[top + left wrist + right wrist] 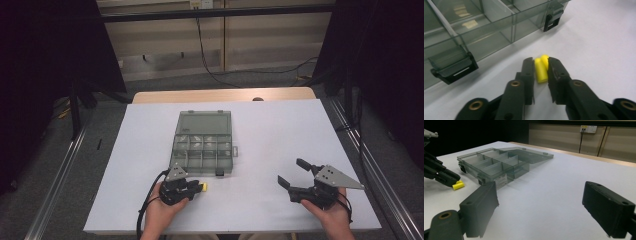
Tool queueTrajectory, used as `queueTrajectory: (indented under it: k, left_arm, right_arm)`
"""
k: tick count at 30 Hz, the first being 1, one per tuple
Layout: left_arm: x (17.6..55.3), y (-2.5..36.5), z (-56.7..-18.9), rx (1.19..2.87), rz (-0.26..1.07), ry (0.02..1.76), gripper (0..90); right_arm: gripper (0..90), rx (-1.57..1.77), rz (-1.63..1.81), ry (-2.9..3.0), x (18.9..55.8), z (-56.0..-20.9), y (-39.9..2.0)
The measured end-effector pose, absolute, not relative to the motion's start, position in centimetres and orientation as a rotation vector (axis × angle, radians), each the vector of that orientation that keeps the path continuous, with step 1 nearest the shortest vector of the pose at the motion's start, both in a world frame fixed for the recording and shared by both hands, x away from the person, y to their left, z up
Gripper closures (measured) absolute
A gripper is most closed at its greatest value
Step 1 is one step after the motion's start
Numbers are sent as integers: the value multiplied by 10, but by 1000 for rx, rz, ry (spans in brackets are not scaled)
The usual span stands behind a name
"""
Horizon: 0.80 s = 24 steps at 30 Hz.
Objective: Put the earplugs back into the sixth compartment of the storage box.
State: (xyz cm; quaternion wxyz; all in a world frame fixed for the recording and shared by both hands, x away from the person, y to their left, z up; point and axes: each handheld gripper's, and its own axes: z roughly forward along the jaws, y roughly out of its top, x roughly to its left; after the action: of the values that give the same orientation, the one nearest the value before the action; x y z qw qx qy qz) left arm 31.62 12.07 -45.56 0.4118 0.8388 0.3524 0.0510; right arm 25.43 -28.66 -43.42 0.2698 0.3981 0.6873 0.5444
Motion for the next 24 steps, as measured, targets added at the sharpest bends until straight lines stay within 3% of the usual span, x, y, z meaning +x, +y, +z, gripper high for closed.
queueTrajectory:
  k: [24]
  left_arm:
    - [320,135,-436,2026,133,922,809]
  right_arm:
    - [123,1060,1477,1852,253,-433,-285]
